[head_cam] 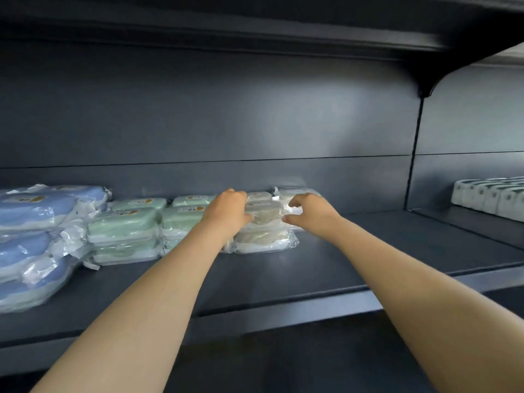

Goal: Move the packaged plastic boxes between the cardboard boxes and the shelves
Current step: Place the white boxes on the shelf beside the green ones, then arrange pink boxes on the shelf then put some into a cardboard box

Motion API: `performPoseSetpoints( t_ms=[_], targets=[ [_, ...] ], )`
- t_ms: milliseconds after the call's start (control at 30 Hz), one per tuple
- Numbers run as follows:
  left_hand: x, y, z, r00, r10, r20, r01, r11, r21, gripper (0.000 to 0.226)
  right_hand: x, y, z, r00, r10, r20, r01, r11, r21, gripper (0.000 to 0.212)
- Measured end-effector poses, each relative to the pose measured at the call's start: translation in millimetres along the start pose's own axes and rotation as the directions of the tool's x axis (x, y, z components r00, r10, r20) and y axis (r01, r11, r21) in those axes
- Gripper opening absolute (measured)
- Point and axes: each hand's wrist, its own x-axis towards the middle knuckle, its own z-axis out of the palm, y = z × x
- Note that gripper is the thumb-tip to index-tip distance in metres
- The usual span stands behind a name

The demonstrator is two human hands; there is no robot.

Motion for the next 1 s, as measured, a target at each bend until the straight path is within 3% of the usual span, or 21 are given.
performPoseSetpoints(
  t_ms=[167, 300, 433, 567, 767, 1000],
  targets=[
    [-34.5, 24.7, -34.1, 0.993, 0.113, 0.030, -0.113, 0.994, -0.002, 0.038, -51.4, 3.8, -40.0, 0.989, -0.034, 0.146, 0.064, 0.977, -0.204, 0.054],
    [-85.1, 60.8, -42.6, 0.983, 0.181, 0.022, -0.181, 0.983, -0.026, 0.033, -106.5, 28.2, -54.8, 0.985, -0.050, 0.164, 0.107, 0.927, -0.361, 0.054],
    [-149.0, 103.8, -30.9, 0.971, 0.236, 0.046, -0.230, 0.967, -0.105, 0.033, -175.8, 64.3, -58.5, 0.985, -0.078, 0.153, 0.132, 0.914, -0.383, 0.052],
    [-218.6, 160.8, -7.1, 0.974, 0.196, 0.111, -0.179, 0.973, -0.147, 0.034, -249.7, 114.9, -56.8, 0.979, -0.064, 0.191, 0.139, 0.902, -0.410, 0.043],
    [-316.1, 245.2, 45.9, 0.972, 0.048, 0.231, -0.030, 0.996, -0.081, 0.034, -359.7, 195.7, -67.7, 0.948, -0.036, 0.315, 0.149, 0.928, -0.341, 0.053],
    [-413.4, 314.6, 131.1, 0.891, -0.073, 0.449, 0.132, 0.986, -0.103, 0.030, -470.9, 292.7, -30.1, 0.871, 0.088, 0.484, 0.033, 0.971, -0.237, 0.049]
  ],
)
